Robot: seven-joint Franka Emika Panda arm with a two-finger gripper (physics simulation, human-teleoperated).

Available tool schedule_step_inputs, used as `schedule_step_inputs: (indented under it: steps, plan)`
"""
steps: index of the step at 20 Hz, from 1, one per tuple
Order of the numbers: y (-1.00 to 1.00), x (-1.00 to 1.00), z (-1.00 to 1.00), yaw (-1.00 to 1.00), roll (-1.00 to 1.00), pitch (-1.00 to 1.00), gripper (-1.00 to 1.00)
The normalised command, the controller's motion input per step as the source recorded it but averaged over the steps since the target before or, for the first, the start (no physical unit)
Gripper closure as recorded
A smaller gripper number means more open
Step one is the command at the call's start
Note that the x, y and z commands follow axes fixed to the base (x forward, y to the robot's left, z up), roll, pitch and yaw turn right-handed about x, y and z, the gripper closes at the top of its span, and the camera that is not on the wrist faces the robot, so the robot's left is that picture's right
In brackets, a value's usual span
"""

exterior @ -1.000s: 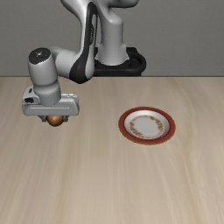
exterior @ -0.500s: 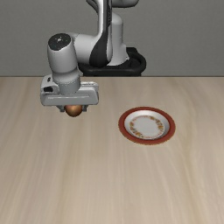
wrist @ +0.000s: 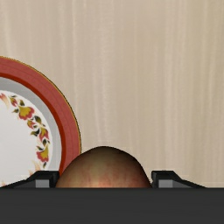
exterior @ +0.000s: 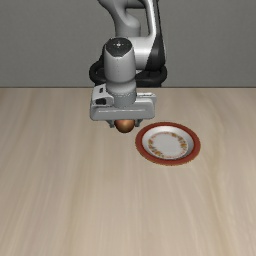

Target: Pick the apple on the table and place it on the plate

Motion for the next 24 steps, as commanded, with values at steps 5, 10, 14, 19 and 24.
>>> schedule_step_inputs:
  steps: [5,10,14,19,24]
  plan:
    - [1.0,0.0,0.0,0.0,0.0,0.0,1.0]
    - [1.0,0.0,0.0,0.0,0.0,0.0,1.0]
    - [0.25,0.0,0.0,0.0,0.0,0.0,-1.0]
    - [0.0,0.0,0.0,0.0,0.0,0.0,-1.0]
    - [0.0,0.0,0.0,0.0,0.0,0.0,-1.0]
